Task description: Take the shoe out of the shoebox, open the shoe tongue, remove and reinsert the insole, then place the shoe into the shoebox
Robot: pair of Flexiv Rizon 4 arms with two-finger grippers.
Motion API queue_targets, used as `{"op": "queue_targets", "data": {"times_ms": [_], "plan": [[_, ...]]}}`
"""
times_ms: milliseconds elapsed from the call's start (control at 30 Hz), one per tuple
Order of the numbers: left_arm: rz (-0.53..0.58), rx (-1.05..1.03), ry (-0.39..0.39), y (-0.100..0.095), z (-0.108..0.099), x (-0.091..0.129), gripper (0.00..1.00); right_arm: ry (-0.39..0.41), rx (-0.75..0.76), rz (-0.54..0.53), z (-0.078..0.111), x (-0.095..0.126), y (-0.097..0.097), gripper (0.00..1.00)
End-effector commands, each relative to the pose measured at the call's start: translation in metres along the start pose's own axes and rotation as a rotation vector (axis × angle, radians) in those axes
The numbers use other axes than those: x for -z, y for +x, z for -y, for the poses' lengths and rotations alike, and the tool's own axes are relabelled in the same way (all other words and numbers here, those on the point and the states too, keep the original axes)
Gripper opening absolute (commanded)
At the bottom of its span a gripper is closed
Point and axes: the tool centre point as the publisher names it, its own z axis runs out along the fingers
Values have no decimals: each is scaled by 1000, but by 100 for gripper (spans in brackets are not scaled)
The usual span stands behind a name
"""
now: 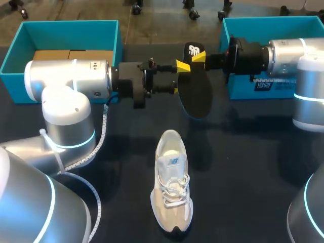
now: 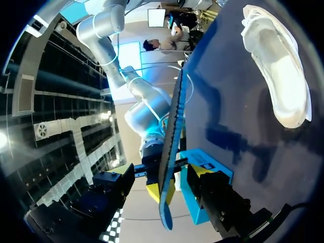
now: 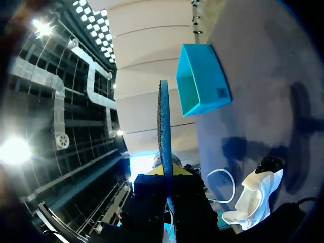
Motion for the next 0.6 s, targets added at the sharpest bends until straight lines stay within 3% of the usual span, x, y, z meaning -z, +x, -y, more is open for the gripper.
{"op": "queue_targets", "data": {"times_ms": [33, 400, 600], "plan": [[6, -6, -15, -4, 2, -3, 54, 0, -1, 2, 0, -1, 0, 0], [-7, -21, -12, -7, 3, -4, 35, 0, -1, 2, 0, -1, 0, 0], [-6, -30, 14, -13, 5, -2, 34, 0, -1, 2, 0, -1, 0, 0]]}}
